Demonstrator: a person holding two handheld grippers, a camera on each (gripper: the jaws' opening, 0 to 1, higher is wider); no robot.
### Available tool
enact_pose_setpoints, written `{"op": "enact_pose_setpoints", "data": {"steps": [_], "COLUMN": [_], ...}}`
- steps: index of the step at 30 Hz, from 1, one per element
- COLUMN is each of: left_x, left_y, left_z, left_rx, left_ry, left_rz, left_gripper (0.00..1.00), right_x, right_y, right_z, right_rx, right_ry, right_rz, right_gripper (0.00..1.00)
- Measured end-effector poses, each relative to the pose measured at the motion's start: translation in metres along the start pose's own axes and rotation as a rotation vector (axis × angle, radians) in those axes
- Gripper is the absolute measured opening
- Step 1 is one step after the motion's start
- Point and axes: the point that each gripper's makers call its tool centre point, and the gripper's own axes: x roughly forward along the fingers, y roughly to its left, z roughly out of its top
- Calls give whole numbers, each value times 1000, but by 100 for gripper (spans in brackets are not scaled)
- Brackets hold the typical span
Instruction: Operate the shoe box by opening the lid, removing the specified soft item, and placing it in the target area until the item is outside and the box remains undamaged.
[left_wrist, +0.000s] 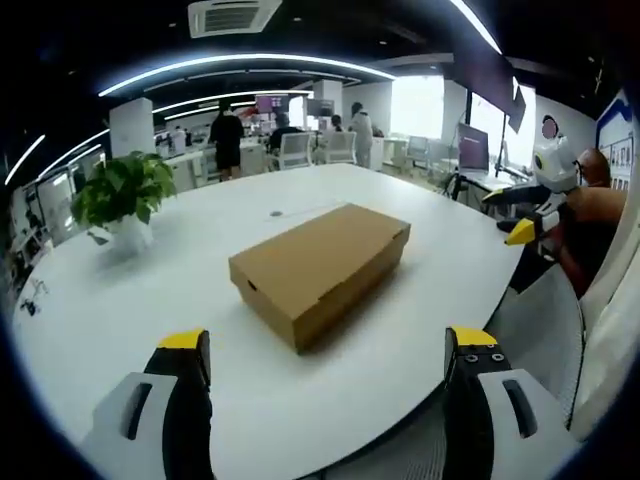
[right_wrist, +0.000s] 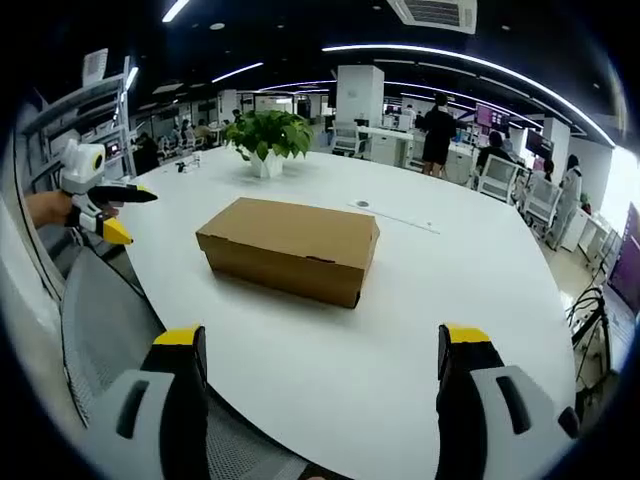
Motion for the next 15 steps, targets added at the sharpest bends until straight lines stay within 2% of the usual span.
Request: {"op": "enact_pose_setpoints", "data": {"steps": [15], "left_x": [-1], "left_y": [1], "left_z": [0], "left_rx": [0], "left_ry": [-1], "left_rz": [-1], "left_gripper": [100], "right_x": [1], "right_y": [1], "right_z": [4], "right_rx": [-9], "right_ry": [-3], "right_rz": [13], "right_gripper": [90]}}
